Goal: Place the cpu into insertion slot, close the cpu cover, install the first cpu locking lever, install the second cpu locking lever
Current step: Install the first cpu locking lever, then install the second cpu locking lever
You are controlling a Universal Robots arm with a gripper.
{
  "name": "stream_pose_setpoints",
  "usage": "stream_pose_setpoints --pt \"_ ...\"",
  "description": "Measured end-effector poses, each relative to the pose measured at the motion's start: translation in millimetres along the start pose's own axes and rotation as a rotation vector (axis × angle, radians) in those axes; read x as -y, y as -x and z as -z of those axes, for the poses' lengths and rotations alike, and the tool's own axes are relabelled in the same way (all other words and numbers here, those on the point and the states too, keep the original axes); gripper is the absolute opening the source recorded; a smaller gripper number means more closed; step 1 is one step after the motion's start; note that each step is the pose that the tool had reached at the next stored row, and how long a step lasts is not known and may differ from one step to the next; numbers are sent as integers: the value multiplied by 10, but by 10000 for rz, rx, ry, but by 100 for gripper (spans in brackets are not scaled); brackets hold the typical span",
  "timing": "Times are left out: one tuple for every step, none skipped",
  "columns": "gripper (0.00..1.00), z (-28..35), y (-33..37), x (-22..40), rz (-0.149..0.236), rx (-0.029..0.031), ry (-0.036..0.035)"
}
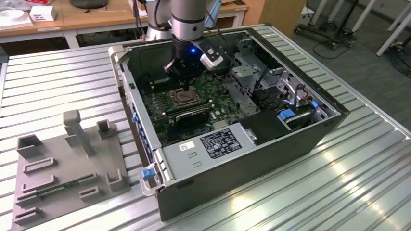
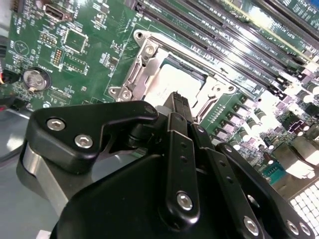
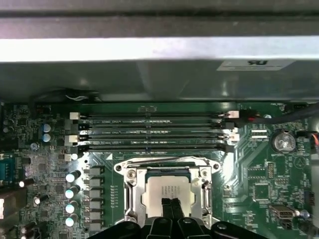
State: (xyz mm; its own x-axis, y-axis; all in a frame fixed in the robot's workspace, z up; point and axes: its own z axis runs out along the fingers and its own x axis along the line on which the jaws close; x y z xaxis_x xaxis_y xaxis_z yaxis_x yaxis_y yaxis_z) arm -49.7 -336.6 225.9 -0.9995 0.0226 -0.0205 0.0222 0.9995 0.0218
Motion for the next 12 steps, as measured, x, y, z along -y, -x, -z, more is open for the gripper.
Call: stream_pose_setpoints --pt "11 12 6 0 2 -1 2" --pt "11 33 9 0 4 -3 2" --pt "11 56 11 0 5 -6 3" --pt "11 74 12 0 6 -8 1" --pt "11 83 13 -1 6 -9 2" --pt "11 84 13 -1 7 -8 3" --pt "11 84 14 -1 7 -8 4" --pt "11 84 14 -1 7 -7 5" --pt "11 113 16 -1 7 -9 3" --pt "11 141 18 -2 7 -9 2" --pt "11 141 19 -2 7 -9 3" --pt "11 141 18 -2 7 -8 3"
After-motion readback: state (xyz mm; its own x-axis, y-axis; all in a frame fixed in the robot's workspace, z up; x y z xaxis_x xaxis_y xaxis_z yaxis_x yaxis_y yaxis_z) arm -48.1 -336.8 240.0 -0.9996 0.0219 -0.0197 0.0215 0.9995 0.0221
